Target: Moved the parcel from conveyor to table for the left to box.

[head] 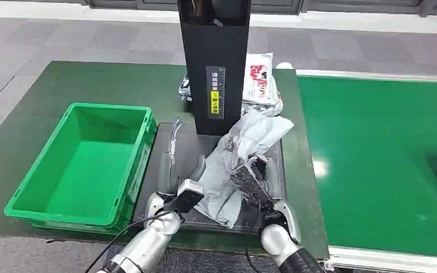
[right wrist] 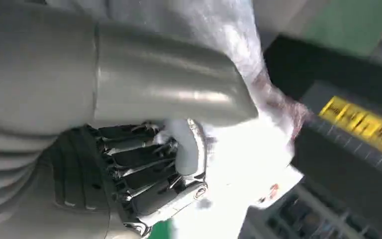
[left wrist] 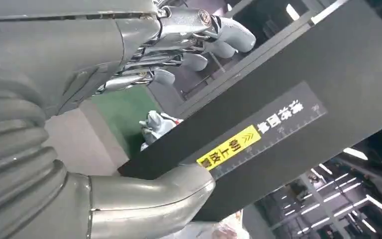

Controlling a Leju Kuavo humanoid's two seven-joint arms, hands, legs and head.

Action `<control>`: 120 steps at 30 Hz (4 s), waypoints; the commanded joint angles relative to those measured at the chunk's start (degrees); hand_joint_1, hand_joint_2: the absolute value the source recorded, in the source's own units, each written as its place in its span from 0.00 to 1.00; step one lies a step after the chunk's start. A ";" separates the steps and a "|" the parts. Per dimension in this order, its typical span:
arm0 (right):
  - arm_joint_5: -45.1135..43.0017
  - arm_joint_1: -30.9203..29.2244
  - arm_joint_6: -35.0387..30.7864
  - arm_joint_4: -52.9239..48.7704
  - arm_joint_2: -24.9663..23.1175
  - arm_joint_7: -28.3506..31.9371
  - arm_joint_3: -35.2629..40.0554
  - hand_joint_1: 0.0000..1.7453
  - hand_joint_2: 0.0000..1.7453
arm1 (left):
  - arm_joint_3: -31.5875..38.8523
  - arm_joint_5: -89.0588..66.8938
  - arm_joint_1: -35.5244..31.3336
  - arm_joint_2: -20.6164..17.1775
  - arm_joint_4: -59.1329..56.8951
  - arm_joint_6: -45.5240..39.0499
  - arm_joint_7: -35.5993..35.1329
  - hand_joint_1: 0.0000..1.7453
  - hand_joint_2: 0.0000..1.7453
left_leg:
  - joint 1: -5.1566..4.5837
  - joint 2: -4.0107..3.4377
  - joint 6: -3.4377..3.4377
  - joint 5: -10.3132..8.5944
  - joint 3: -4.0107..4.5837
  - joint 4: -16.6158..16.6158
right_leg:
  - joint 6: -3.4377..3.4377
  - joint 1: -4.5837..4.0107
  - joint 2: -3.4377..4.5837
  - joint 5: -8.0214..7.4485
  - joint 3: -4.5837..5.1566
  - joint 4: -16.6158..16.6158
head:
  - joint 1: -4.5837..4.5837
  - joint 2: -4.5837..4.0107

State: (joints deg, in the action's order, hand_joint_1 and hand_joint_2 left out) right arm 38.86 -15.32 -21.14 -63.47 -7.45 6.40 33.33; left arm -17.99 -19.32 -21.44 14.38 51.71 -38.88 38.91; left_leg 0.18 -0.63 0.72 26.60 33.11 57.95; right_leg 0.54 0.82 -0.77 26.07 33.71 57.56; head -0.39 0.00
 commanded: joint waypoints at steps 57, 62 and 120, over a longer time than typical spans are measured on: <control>-17.00 2.87 -15.08 -1.49 -1.32 16.44 -13.73 0.00 0.00 | -22.39 -27.43 -15.50 -0.64 -35.12 40.59 -34.25 1.00 1.00 | 0.01 0.23 -0.01 0.21 -1.34 -0.24 | -0.05 0.01 -0.23 0.32 -1.51 -0.20 | 0.00 0.00; -15.05 4.81 -14.87 -4.04 -0.89 14.70 -13.80 0.00 0.00 | -15.61 -25.10 -15.92 -0.88 -33.03 31.59 -32.45 1.00 1.00 | 0.00 0.20 -0.02 0.25 -1.03 -0.21 | -0.04 0.03 -0.22 0.34 -1.51 -0.14 | 0.02 0.00; -17.09 17.04 -16.69 -14.97 3.75 16.40 -20.51 0.00 0.00 | 31.62 -48.51 19.63 -17.86 21.00 -0.60 -38.91 0.00 0.00 | 0.09 -0.03 0.40 0.34 -0.76 -0.42 | -0.44 -0.19 0.08 0.50 -0.61 -0.16 | 0.00 0.00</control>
State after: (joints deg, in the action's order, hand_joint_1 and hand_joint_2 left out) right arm 22.47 4.03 -38.23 -81.96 -6.12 23.19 12.90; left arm 21.18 -78.63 0.79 0.27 83.54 -38.42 -3.23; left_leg 0.24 -0.85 1.15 27.06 32.51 57.76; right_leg 0.11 0.64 -0.61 26.63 33.33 57.64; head -0.39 0.00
